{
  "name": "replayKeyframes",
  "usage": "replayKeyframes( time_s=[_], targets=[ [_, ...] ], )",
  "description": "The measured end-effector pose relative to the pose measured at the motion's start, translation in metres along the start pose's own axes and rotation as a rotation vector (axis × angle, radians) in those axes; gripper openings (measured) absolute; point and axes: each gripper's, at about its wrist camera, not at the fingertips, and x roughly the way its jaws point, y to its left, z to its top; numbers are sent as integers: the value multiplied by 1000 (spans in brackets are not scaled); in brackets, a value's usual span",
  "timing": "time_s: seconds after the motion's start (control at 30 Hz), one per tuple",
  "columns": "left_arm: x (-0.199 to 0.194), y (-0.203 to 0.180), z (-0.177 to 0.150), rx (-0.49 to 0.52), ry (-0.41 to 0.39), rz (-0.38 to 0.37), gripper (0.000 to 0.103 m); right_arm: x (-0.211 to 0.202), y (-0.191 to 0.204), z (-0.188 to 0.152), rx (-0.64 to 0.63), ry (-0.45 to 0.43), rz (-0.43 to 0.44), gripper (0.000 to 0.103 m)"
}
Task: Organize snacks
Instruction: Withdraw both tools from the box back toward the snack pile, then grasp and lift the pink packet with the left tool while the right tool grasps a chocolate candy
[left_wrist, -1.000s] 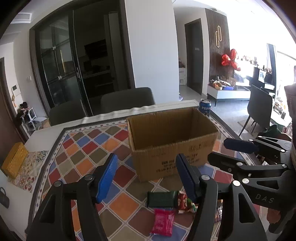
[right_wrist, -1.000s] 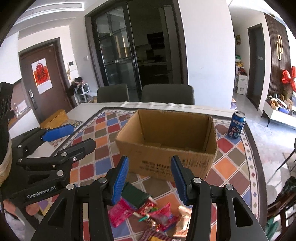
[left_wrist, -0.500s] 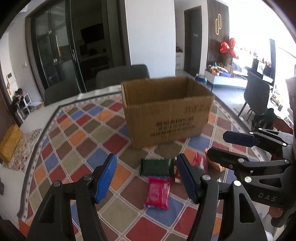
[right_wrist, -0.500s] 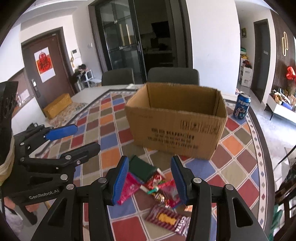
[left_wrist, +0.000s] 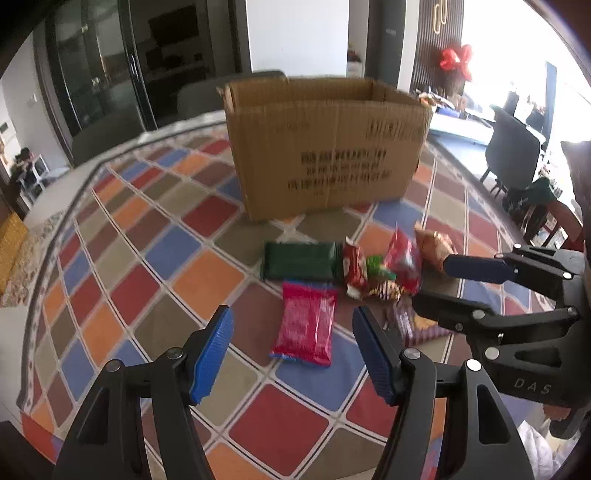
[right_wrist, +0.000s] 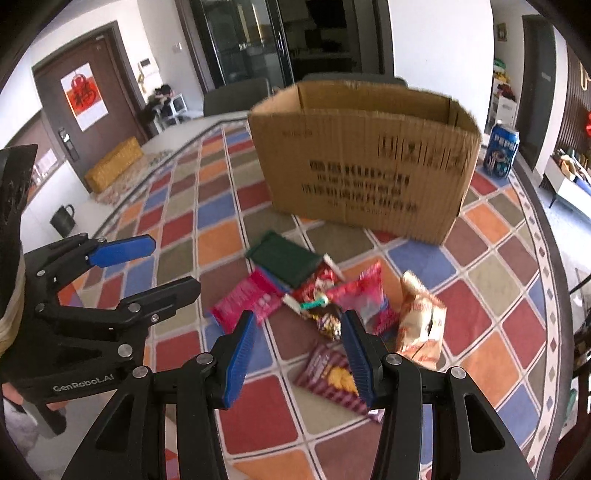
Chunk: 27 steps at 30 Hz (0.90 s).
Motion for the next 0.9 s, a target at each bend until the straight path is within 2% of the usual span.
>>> replayKeyframes(
  time_s=[0.23,0.6,0.9],
  targets=[
    [28,2,-10,-12,62,-48,66,21,-4,-7,-20,59,-23,48],
    [69,5,-13,-3,139,-56,66,57,-10,-5,-49,134,-33,48],
    [88,6,-8,-18,153,-51,66,74,-14,-1,-52,160,-38,46]
  ],
)
